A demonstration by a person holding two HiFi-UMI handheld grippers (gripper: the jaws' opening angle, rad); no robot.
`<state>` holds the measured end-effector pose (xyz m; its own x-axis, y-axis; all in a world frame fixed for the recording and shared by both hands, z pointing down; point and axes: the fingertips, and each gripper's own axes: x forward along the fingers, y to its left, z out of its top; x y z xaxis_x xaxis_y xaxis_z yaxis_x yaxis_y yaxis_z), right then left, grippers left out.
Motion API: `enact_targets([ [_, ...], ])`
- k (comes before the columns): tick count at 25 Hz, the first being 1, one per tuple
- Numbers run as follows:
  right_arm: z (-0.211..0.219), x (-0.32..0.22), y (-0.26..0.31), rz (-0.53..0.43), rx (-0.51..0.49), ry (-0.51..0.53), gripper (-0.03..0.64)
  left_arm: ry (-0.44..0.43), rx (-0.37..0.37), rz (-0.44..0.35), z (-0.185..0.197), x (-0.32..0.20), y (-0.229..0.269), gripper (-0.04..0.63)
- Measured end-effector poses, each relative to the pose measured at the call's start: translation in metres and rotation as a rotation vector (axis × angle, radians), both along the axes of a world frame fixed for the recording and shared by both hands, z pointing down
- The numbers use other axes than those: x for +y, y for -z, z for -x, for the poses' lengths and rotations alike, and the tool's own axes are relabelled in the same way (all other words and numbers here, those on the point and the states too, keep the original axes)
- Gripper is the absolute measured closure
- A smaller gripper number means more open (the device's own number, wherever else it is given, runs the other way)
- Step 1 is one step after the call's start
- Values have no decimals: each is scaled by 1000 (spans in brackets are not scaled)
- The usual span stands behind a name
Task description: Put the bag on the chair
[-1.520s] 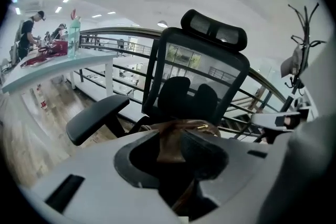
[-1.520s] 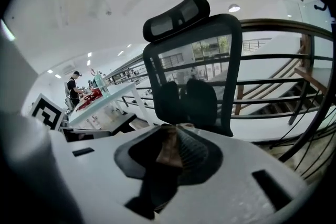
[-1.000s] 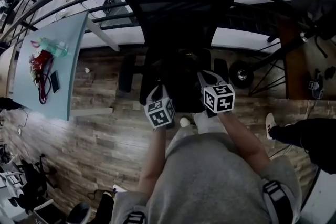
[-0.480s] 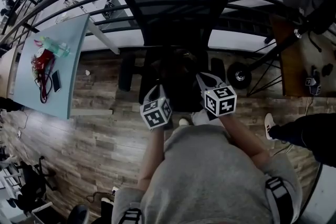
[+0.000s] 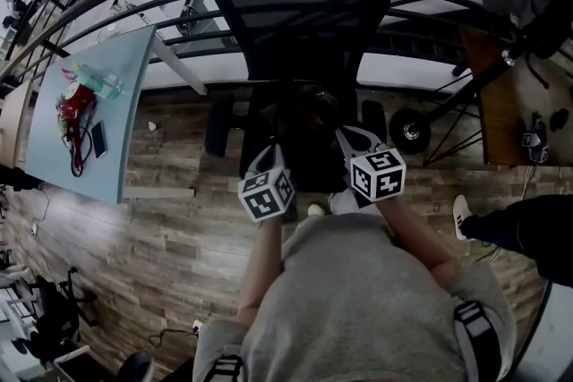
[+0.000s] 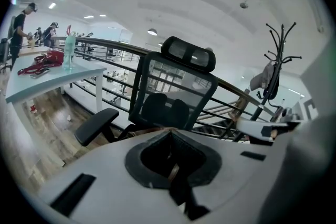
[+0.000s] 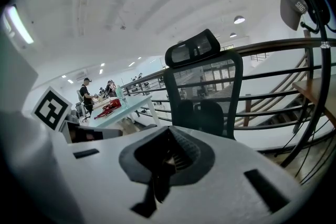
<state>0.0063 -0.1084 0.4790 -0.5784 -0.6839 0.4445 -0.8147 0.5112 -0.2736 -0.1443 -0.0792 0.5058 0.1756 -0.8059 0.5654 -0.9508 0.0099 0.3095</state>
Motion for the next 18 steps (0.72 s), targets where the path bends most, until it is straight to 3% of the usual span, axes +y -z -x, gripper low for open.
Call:
enact_targets([
  [18, 3, -10, 11, -14, -50, -4, 612, -27, 49, 8, -5, -9, 2, 591],
])
